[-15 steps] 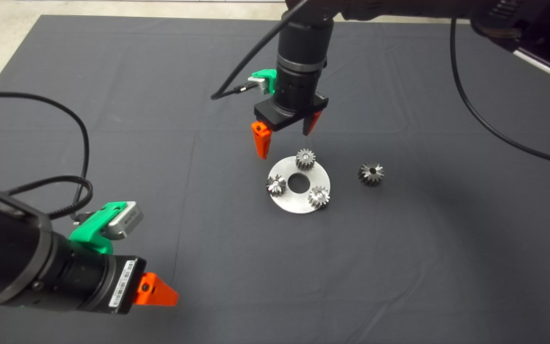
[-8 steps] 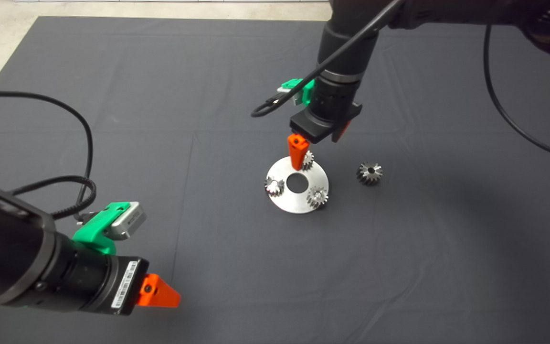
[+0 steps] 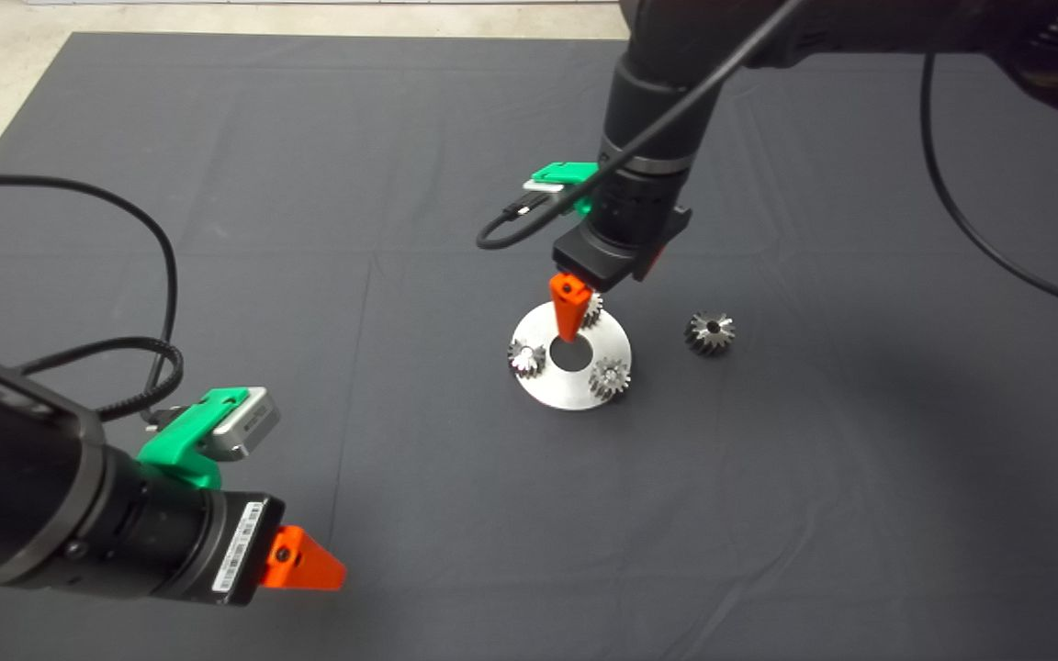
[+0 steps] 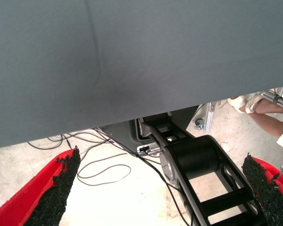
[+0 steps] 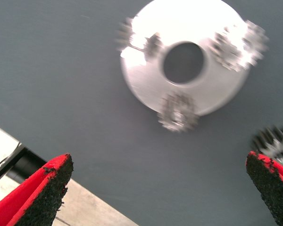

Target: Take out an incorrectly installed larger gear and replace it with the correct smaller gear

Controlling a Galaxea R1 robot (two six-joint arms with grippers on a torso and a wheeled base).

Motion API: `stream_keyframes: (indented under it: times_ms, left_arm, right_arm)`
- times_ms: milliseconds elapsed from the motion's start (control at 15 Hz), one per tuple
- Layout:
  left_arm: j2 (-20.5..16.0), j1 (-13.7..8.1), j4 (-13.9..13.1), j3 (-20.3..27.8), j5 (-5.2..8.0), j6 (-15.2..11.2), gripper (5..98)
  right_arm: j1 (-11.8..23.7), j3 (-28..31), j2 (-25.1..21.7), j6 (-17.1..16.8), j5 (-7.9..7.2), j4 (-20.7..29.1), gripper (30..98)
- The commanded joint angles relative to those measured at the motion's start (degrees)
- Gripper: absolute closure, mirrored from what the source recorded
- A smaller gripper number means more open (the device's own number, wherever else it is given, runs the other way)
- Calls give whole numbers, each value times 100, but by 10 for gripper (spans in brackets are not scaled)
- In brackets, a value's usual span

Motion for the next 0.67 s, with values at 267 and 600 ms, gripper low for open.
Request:
stream_keyframes:
  times_ms: [267,600]
  left_arm:
    - [20,-68,-92,41,60,83,153]
    - [-24,-68,-101,67,34,66,153]
  right_arm:
    - [71,-485,455,-66,-304,-303,315]
    - [119,1875,-1194,696,-465,-250,315]
